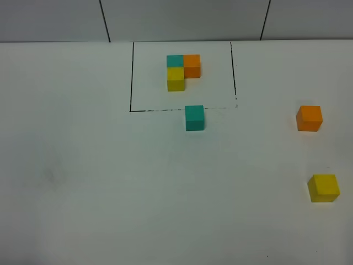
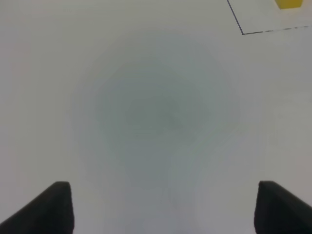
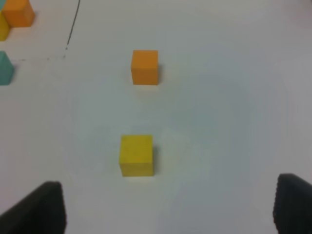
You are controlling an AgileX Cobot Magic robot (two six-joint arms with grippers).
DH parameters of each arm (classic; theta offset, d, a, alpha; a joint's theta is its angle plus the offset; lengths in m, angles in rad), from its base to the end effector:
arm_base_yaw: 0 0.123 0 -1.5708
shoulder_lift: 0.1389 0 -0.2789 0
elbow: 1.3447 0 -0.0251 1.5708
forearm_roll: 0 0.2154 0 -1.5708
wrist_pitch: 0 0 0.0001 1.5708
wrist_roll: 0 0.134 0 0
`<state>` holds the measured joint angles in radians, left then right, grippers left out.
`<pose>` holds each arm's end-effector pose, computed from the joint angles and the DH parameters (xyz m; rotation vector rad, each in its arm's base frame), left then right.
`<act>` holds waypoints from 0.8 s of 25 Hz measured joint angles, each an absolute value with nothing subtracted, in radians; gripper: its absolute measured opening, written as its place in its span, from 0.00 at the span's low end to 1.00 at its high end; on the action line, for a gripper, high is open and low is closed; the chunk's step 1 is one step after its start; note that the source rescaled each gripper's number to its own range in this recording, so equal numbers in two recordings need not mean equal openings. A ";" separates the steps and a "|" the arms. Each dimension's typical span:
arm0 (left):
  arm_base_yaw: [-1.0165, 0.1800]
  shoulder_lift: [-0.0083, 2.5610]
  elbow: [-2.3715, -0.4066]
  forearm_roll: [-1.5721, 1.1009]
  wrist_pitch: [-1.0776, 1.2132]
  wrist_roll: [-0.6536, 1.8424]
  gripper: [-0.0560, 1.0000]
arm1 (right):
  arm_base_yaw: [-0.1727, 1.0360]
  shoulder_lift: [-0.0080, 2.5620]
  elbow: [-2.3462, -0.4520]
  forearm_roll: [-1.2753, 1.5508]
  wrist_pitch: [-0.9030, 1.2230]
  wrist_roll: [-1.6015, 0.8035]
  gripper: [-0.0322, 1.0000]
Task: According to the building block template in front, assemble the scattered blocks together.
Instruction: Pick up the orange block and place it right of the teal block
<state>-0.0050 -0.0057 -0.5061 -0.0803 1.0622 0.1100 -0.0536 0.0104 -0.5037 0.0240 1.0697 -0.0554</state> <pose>0.0069 -0.0094 0.2426 0.1211 2.0279 -0.0298 0.0089 0.0023 0.2406 -0.0030 2.0600 -0.0386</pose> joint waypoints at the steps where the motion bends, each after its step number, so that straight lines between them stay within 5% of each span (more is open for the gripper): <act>1: -0.005 -0.006 -0.506 -0.080 1.062 0.110 0.84 | -0.054 0.010 -0.504 0.024 1.070 -0.055 0.74; 20: -0.005 -0.006 -0.506 -0.080 1.062 0.110 0.84 | -0.054 0.010 -0.504 0.024 1.070 -0.055 0.74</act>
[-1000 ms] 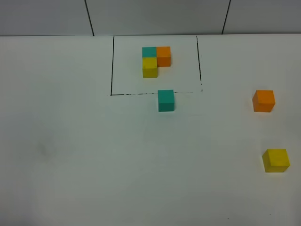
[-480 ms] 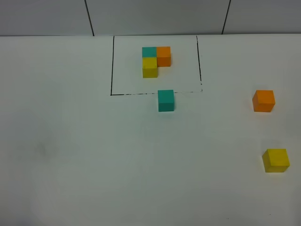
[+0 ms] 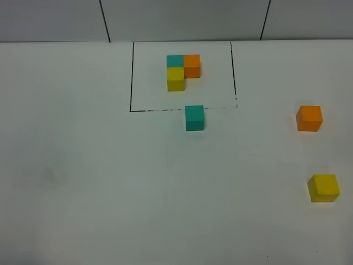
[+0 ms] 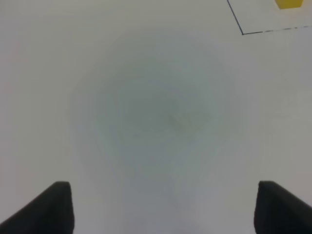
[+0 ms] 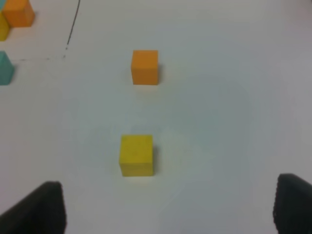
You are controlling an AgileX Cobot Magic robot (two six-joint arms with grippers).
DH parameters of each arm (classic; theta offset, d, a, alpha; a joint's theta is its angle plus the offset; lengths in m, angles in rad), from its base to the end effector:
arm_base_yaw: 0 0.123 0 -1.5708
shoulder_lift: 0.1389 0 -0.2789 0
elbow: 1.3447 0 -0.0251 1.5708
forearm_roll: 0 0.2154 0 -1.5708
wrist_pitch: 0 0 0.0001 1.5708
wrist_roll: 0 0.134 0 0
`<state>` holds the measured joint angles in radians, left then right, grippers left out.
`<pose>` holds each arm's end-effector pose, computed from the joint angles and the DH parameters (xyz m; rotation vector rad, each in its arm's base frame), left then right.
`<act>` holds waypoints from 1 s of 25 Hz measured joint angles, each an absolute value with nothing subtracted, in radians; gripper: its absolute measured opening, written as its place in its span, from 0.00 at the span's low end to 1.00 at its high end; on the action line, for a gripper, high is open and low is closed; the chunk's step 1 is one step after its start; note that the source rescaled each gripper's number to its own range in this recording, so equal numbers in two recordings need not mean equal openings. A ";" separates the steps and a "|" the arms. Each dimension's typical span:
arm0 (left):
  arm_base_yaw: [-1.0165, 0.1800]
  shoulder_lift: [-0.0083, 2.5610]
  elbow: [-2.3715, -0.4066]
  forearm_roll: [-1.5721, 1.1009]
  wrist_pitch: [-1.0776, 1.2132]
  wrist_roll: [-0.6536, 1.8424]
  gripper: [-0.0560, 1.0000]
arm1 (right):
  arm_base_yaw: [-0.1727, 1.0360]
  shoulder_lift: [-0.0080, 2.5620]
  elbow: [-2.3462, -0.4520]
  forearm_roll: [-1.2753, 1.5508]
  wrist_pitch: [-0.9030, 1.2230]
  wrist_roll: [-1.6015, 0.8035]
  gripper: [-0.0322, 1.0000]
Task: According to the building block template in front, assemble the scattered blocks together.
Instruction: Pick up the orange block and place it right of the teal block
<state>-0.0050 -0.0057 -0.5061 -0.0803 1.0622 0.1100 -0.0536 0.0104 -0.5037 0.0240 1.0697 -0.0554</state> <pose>0.0069 -0.0094 0.2426 0.1211 2.0279 -0.0298 0.0089 0.0023 0.2406 -0.0030 2.0600 -0.0386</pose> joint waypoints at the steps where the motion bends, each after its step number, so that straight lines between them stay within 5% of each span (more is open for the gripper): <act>1: -0.005 -0.006 -0.506 -0.080 1.062 0.110 0.84 | -0.054 0.010 -0.504 0.024 1.070 -0.055 0.74; 25: -0.005 -0.006 -0.506 -0.080 1.062 0.110 0.83 | -0.054 0.010 -0.504 0.024 1.070 -0.055 0.74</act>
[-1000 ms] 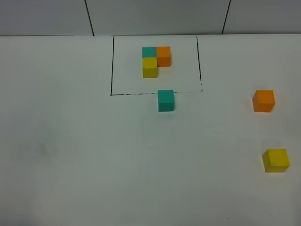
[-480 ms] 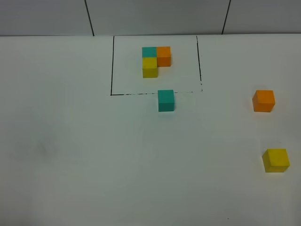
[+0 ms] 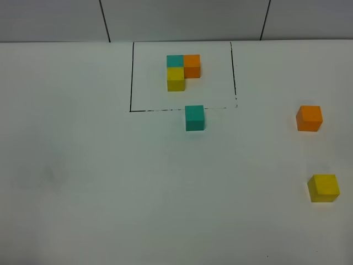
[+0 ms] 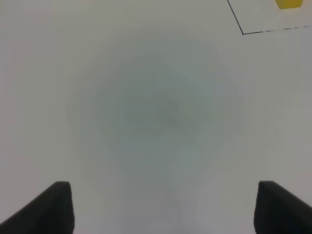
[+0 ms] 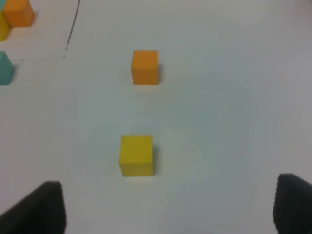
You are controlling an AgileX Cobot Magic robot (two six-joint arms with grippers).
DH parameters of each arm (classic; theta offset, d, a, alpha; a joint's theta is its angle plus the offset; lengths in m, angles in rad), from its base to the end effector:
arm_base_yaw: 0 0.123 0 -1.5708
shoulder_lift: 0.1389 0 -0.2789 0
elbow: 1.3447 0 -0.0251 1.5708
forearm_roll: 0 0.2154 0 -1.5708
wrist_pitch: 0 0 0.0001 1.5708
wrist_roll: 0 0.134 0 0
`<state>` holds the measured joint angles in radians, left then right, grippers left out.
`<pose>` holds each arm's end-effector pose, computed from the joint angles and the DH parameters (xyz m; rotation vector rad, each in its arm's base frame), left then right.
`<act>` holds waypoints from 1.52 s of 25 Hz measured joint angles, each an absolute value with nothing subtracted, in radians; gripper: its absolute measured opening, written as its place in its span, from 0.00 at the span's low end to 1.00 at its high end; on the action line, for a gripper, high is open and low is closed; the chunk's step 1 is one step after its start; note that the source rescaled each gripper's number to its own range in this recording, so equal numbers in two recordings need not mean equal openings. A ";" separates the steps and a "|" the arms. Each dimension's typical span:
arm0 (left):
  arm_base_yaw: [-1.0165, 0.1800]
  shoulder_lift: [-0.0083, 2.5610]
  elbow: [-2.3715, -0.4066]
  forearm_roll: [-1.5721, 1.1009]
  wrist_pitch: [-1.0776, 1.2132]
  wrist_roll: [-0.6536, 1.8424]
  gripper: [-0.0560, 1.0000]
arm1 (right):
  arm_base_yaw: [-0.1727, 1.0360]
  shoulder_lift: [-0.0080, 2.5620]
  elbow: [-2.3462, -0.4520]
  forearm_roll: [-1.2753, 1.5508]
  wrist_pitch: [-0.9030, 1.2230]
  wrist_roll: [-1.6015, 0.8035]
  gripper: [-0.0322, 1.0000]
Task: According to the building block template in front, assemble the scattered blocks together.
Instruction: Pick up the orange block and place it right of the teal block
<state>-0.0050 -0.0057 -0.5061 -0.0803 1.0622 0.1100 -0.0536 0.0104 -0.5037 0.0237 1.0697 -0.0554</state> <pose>0.0069 -0.0094 0.2426 0.1211 2.0279 -0.0298 0.0089 0.0023 0.2406 -0.0030 2.0600 -0.0390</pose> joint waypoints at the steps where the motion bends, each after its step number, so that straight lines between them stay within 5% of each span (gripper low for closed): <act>1: -0.005 -0.006 -0.506 -0.080 1.062 0.110 0.83 | -0.054 0.010 -0.504 0.024 1.070 -0.055 0.74; 30: -0.005 -0.006 -0.506 -0.080 1.061 0.110 0.83 | -0.054 0.013 -0.504 0.027 1.068 0.014 0.74; 38: -0.005 -0.006 -0.506 -0.080 1.061 0.110 0.83 | -0.054 0.270 -0.583 0.027 1.070 0.109 0.74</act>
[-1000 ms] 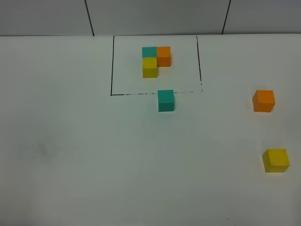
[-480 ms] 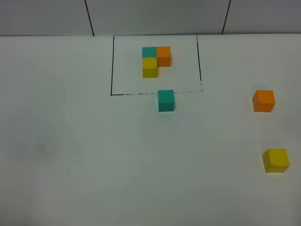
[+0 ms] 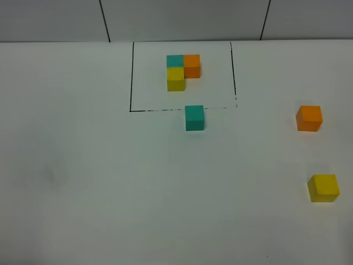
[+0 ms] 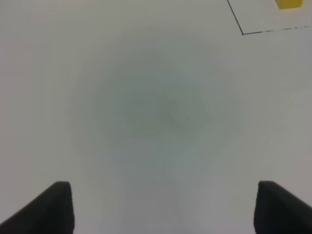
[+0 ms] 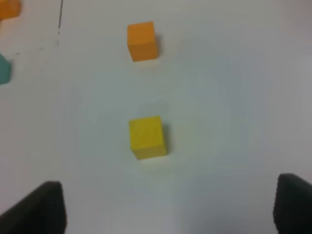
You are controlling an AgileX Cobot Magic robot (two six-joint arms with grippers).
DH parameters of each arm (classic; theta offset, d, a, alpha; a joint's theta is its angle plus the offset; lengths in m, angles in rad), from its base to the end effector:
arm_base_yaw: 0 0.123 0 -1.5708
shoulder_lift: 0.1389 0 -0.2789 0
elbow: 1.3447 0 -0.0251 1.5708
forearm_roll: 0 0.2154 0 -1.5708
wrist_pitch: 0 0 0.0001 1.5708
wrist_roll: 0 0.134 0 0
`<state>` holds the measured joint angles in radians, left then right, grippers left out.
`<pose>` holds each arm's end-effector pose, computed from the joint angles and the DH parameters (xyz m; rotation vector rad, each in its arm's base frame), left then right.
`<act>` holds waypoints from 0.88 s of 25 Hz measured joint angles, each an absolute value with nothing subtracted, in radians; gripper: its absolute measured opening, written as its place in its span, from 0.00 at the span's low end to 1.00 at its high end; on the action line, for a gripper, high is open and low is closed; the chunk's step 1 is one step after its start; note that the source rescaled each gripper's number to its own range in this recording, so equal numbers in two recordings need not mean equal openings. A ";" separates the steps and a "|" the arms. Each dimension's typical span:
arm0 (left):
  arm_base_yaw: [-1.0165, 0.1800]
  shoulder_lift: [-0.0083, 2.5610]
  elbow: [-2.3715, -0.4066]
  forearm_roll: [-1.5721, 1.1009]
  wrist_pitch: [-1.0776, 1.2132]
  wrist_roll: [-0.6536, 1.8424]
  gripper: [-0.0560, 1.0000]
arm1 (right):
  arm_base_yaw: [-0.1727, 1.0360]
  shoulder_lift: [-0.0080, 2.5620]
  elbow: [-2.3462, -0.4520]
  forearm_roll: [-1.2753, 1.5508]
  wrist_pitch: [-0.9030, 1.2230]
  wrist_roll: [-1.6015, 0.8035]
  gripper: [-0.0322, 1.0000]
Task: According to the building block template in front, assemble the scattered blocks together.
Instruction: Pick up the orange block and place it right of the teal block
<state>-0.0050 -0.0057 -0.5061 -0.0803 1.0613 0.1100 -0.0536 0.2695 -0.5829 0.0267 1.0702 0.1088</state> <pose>0.0069 -0.0094 0.2427 0.1210 2.0270 -0.0298 0.0377 0.0011 0.2577 0.1834 2.2333 0.0631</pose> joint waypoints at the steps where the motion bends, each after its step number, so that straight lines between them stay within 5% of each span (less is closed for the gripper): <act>1: -0.005 -0.006 -0.506 -0.080 1.061 0.110 0.83 | -0.054 0.325 -0.605 0.027 1.068 0.109 0.74; 13: -0.005 -0.006 -0.506 -0.080 1.061 0.110 0.83 | -0.054 1.039 -0.878 0.096 1.031 -0.073 0.75; 18: -0.005 -0.006 -0.506 -0.080 1.061 0.110 0.83 | -0.046 1.260 -0.923 0.117 0.967 -0.143 0.95; 22: -0.005 -0.006 -0.506 -0.080 1.061 0.110 0.83 | -0.026 1.381 -0.962 0.122 0.931 -0.152 0.99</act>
